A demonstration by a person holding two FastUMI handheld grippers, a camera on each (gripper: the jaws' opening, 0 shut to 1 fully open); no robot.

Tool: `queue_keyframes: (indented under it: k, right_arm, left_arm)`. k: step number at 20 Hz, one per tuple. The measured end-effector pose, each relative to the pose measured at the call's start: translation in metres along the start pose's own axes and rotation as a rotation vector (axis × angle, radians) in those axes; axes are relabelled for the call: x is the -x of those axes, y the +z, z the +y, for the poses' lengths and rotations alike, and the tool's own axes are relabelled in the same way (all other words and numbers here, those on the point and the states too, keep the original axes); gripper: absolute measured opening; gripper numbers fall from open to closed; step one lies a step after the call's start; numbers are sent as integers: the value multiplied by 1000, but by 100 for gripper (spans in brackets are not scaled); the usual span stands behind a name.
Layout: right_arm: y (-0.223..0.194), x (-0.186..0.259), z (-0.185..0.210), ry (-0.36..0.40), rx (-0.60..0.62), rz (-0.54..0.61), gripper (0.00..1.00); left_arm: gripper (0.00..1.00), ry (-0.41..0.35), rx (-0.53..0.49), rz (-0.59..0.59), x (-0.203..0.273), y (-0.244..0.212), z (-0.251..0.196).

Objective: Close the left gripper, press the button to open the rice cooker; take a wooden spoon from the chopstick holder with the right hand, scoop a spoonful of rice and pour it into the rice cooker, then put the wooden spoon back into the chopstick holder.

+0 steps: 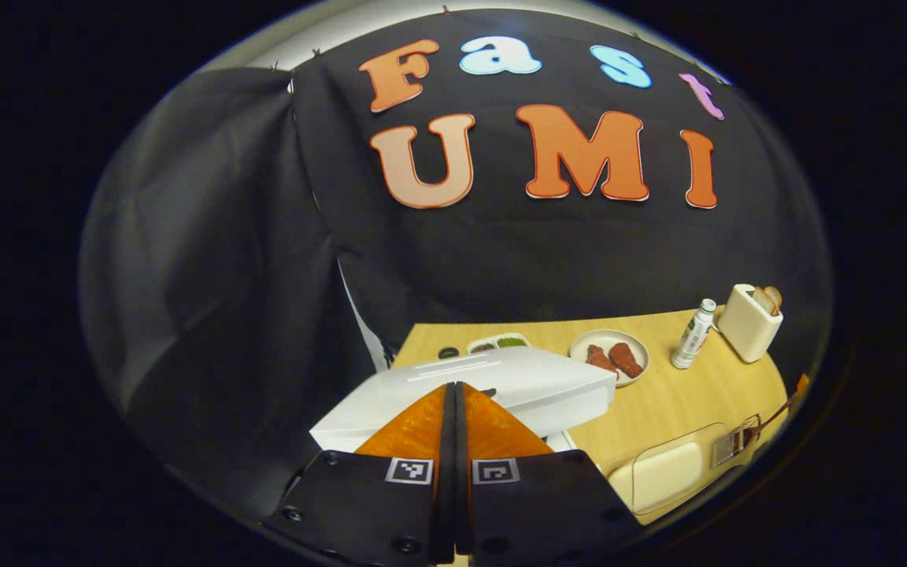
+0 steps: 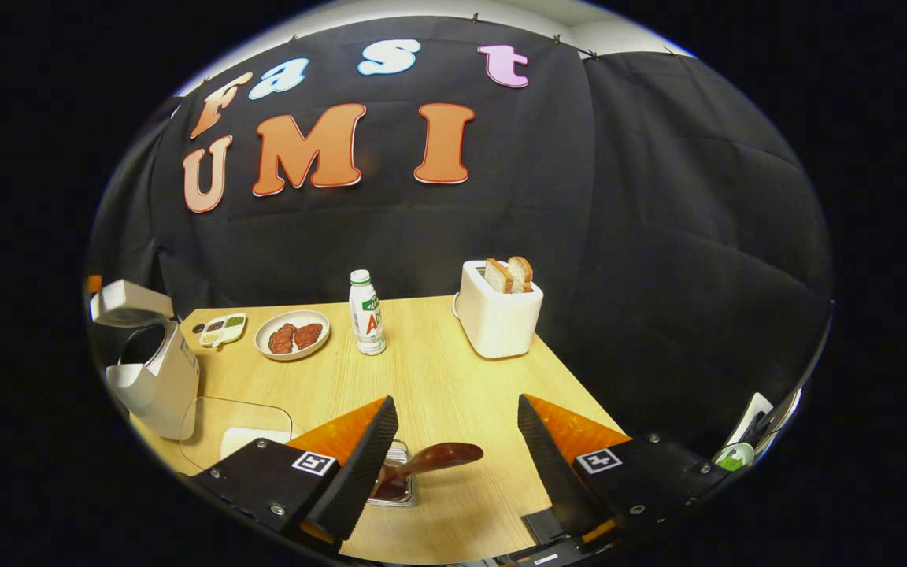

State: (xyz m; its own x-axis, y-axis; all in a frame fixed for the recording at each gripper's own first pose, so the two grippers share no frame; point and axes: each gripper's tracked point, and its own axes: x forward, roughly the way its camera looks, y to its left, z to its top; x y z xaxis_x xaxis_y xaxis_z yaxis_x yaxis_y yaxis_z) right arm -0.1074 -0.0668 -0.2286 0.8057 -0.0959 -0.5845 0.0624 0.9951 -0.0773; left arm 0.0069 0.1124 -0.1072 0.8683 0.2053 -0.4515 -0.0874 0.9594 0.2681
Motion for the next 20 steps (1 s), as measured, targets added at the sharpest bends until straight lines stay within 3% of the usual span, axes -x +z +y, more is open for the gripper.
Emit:
queue_keyframes:
  k: [6, 11, 15, 17, 18, 20]
  right_arm:
    - [-21, -10, -1, 9, -46, 63, 95]
    - [-44, -18, 7, 40, -103, 133, 96]
    - [-62, -22, 20, 83, -214, 192, 94]
    - [-64, -30, 33, 120, -292, 210, 86]
    - [-65, -34, 36, 130, -320, 207, 76]
    - [-68, -43, 40, 128, -353, 207, 61]
  left_arm:
    - [5, -20, 45, -91, 12, 12, -11]
    - [5, 7, 73, -145, 24, 21, -11]
    - [6, -18, 119, -157, 34, 20, -22]
    - [19, -20, 129, -152, 33, 16, -23]
    - [27, -16, 134, -151, 34, 15, -22]
    - [31, -4, 133, -147, 37, 14, -20]
